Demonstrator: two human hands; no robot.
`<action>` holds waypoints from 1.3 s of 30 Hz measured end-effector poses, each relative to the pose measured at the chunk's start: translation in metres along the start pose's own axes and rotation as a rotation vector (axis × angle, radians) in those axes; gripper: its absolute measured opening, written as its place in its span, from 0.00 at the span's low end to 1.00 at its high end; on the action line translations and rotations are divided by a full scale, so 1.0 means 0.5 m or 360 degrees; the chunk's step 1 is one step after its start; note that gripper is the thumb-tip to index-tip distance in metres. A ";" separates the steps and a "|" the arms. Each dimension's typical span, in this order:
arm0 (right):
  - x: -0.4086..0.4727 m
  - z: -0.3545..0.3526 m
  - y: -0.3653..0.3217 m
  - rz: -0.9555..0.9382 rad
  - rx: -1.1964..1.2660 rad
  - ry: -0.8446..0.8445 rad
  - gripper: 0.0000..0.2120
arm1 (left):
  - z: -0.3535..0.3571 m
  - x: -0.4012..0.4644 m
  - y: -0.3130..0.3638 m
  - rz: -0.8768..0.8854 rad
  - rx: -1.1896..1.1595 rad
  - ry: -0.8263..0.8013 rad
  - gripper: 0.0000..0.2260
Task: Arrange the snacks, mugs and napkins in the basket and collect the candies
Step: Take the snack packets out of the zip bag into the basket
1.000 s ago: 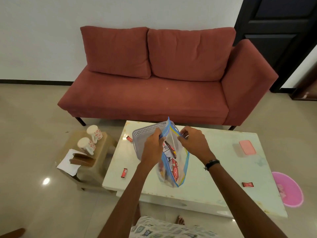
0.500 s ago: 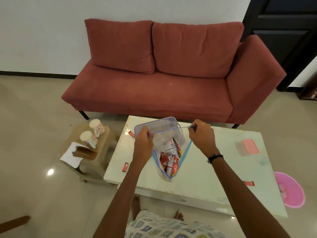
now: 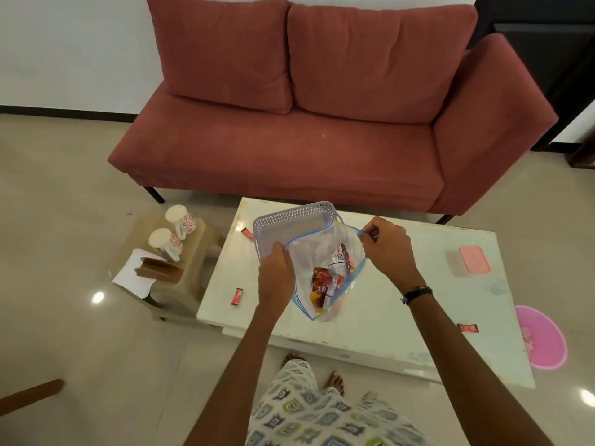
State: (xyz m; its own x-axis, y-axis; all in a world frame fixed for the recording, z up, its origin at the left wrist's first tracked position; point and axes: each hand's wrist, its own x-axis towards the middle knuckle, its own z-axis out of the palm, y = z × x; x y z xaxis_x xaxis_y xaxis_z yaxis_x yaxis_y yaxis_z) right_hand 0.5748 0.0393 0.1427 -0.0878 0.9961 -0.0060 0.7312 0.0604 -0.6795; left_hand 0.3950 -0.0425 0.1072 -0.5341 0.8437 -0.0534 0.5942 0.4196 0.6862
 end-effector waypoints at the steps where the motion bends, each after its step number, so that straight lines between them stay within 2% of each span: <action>1: -0.001 0.004 0.002 0.0008 -0.0068 0.0000 0.04 | 0.007 0.004 0.005 0.0053 -0.0057 -0.0012 0.13; 6: -0.027 0.049 0.006 -0.0020 -0.0283 0.0003 0.03 | 0.024 0.026 0.022 0.0125 -0.0276 -0.0114 0.11; 9: -0.054 0.088 -0.024 -0.0407 -0.0342 0.0099 0.08 | 0.016 0.040 0.008 0.0111 -0.0309 -0.0163 0.10; 10: -0.065 0.105 -0.039 -0.0499 -0.0355 0.0020 0.08 | 0.011 0.045 -0.001 0.0116 -0.0304 -0.0178 0.10; 11: -0.073 0.124 -0.053 -0.0532 -0.0367 -0.0151 0.08 | 0.005 0.049 -0.011 0.0118 -0.0301 -0.0193 0.10; 13: -0.076 0.179 -0.064 -0.0472 -0.0547 -0.0695 0.12 | -0.011 0.056 -0.029 0.0091 -0.0281 -0.0224 0.12; 15: -0.064 0.232 -0.075 -0.0510 -0.0718 -0.1105 0.17 | -0.032 0.061 -0.043 0.0067 -0.0253 -0.0234 0.13; 17: -0.052 0.271 -0.090 -0.0674 -0.0742 -0.1340 0.18 | -0.053 0.064 -0.053 0.0077 -0.0230 -0.0237 0.13; 21: -0.052 0.313 -0.108 -0.1108 -0.1086 -0.1678 0.11 | -0.081 0.065 -0.062 0.0121 -0.0267 -0.0242 0.14; 24: -0.057 0.308 -0.119 -0.1290 -0.1137 -0.1657 0.11 | -0.092 0.065 -0.061 0.0115 -0.0292 -0.0247 0.14; 27: -0.067 0.289 -0.136 -0.1598 -0.1027 -0.1318 0.18 | -0.096 0.064 -0.062 0.0081 -0.0321 -0.0269 0.13; 29: -0.069 0.284 -0.143 -0.1521 -0.0961 -0.1191 0.23 | -0.096 0.065 -0.060 0.0037 -0.0356 -0.0272 0.13; 31: -0.077 0.313 -0.122 -0.1534 -0.1073 -0.1044 0.23 | -0.093 0.067 -0.058 -0.0001 -0.0397 -0.0280 0.14; 35: -0.085 0.358 -0.106 -0.1495 -0.1127 -0.0916 0.20 | -0.088 0.069 -0.054 -0.0060 -0.0466 -0.0300 0.16; 39: -0.077 0.332 -0.130 -0.1394 -0.0983 -0.0992 0.17 | -0.098 0.077 -0.052 -0.0051 -0.0441 -0.0221 0.16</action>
State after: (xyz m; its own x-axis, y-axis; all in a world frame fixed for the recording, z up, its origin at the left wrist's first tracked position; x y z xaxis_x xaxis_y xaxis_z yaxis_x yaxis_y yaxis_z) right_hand 0.4184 -0.0134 0.0656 -0.8906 0.4145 -0.1870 0.4452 0.8787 -0.1723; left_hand 0.3298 -0.0372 0.1228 -0.4513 0.8772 -0.1640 0.3816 0.3559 0.8531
